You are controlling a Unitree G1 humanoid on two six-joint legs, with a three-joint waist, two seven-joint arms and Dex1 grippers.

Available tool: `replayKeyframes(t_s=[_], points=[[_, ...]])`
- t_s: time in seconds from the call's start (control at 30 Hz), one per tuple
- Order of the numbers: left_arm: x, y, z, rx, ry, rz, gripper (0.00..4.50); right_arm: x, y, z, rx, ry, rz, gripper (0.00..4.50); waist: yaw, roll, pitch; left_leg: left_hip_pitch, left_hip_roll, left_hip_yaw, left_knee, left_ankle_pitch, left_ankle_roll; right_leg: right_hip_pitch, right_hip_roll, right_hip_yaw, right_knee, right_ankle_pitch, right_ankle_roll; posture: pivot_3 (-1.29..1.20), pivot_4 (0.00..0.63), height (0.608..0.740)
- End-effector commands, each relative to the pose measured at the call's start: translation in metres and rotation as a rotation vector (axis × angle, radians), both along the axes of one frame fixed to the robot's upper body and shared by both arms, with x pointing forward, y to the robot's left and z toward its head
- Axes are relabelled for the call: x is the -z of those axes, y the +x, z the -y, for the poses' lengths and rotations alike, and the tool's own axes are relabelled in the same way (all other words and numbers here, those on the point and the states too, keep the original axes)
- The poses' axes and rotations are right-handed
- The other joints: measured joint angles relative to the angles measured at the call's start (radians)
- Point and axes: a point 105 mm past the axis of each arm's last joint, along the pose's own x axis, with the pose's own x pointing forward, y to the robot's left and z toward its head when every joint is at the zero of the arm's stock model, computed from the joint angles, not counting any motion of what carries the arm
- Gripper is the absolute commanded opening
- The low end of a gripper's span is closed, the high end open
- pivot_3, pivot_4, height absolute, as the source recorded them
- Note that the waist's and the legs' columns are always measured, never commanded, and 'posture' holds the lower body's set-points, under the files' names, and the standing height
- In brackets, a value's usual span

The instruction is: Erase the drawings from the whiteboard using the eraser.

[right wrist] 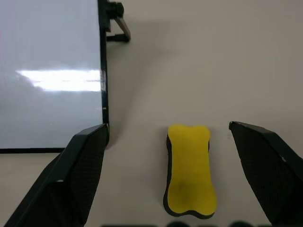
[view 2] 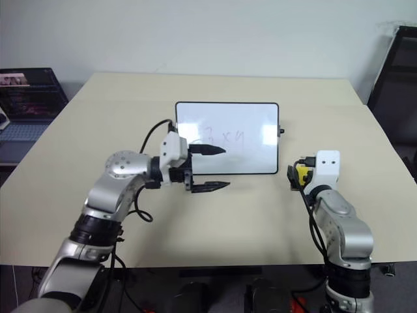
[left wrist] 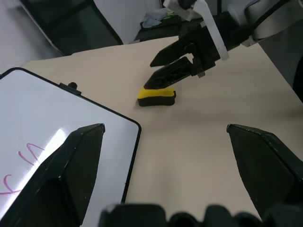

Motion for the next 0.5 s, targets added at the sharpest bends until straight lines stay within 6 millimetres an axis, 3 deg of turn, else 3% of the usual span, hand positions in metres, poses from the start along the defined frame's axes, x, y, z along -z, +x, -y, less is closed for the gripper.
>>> replayKeyframes(t_s=[0.03, 0.5], points=[[-0.01, 0.005, 0.001, 0.009, -0.007, 0.057, 4.5, -0.006, 0.007, 0.006, 0.027, -0.019, 0.03, 4.46, 0.0, 0.0, 0.0, 0.0, 0.0, 0.0, 0.0, 0.0, 0.0, 0.0, 0.0, 0.0, 0.0, 0.0, 0.0, 0.0, 0.15, 0.74], [-0.009, 0.002, 0.002, 0.014, -0.006, 0.064, 4.5, 0.009, 0.013, 0.016, 0.06, -0.025, 0.002, 4.46, 0.0, 0.0, 0.0, -0.011, 0.0, -0.002, 0.002, 0.0, 0.0, -0.009, 0.0, -0.001, 0.001, 0.003, -0.005, 0.0, 0.15, 0.74]])
